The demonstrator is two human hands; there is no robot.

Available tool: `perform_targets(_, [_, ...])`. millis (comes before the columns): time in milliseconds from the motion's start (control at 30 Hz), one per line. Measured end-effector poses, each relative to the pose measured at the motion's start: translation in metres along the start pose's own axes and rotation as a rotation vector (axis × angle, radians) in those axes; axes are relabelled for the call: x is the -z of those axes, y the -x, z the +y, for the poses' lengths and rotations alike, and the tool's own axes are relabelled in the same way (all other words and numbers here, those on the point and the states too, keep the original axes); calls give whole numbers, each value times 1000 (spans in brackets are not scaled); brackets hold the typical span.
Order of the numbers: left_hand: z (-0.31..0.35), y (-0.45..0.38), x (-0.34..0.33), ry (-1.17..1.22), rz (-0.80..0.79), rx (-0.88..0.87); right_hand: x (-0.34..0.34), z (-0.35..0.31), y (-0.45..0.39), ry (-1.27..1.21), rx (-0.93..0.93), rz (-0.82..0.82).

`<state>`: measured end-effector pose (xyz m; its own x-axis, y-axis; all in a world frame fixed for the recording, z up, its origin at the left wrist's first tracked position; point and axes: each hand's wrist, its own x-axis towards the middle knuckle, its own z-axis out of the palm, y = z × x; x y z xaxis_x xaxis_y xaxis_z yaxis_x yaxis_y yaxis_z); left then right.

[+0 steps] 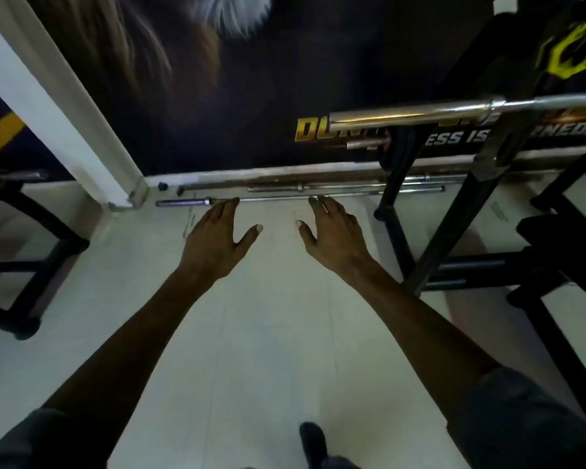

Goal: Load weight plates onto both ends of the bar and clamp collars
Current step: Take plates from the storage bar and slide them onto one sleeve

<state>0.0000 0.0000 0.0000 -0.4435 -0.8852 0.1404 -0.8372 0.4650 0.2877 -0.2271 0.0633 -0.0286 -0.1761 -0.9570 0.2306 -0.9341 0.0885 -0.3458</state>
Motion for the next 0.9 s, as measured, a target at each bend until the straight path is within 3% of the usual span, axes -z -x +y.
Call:
perform_targets(167, [-41,-66,-27,11,-80,26,-49,3,-62,2,-78,-120])
perform_targets(367, [-105,-172,-60,25,-131,-37,-115,3,-148,17,-167,-150])
perform_targets(700, [-185,-367,-99,52,-284,-236,-178,3,-289,-1,-440,-121])
perform_targets(900, [-187,-477,-138,94,-319,-390,-209,37,-361,-16,-612,-96])
